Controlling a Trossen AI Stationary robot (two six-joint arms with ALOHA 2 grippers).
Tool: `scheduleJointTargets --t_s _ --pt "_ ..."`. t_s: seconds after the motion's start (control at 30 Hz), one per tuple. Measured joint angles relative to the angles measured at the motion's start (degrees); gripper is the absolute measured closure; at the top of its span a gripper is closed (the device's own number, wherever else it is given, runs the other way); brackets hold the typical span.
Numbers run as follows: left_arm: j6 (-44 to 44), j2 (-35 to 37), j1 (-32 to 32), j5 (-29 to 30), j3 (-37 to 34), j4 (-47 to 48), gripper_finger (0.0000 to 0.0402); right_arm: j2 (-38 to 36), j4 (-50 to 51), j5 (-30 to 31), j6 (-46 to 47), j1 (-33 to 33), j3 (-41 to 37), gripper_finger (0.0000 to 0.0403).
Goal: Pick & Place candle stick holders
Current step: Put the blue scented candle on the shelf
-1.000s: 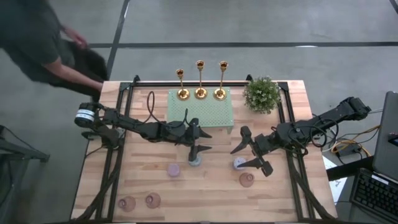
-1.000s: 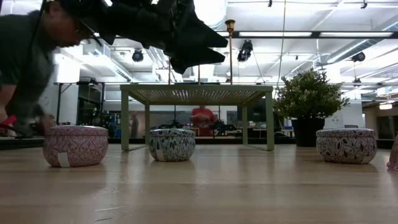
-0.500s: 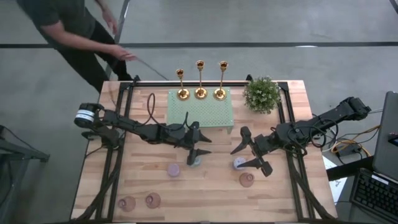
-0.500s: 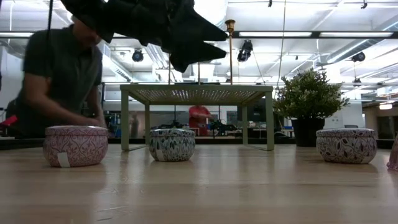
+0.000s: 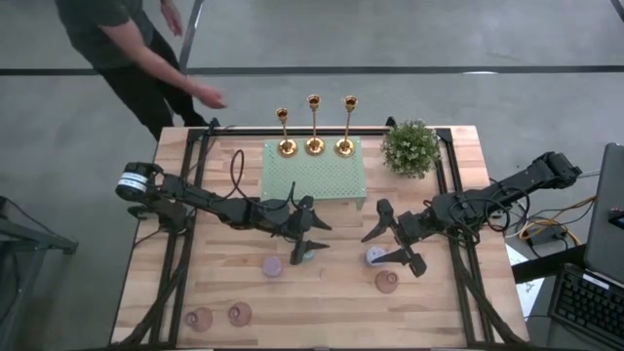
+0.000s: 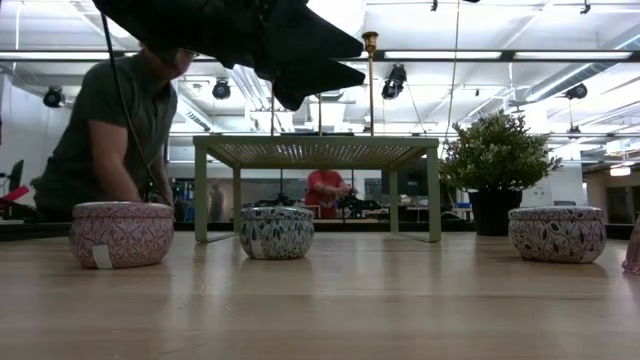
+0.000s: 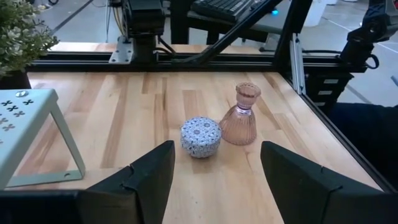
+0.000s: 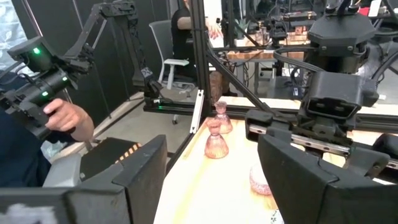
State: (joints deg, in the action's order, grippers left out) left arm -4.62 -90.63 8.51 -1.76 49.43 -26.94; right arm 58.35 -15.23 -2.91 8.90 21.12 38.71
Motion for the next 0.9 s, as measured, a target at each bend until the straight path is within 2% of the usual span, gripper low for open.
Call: scheduleJointTargets --t_s 0.27,0.43,0.77,0.9 --pt "-0.01 0.00 0.09 0.12 -0.02 0.00 0.0158 0.00 0.01 -0.37 0.01 0.01 -0.08 0.0164" --pt "0.55 -0.72 1.06 0.01 0.15 -1.86 0.0158 0.00 -0.02 -4.01 -0.35 0.10 -0.17 0.0155" --pt "2.80 -7.46 2.77 -3.89 5.01 -1.85 0.0158 -0.23 1.04 -4.77 -0.92 2.56 -0.41 0.0159" --pt "2.58 -6.83 2.91 -5.70 5.07 1.73 0.0158 -0.20 2.09 -4.72 0.34 3.69 -0.95 0.0165"
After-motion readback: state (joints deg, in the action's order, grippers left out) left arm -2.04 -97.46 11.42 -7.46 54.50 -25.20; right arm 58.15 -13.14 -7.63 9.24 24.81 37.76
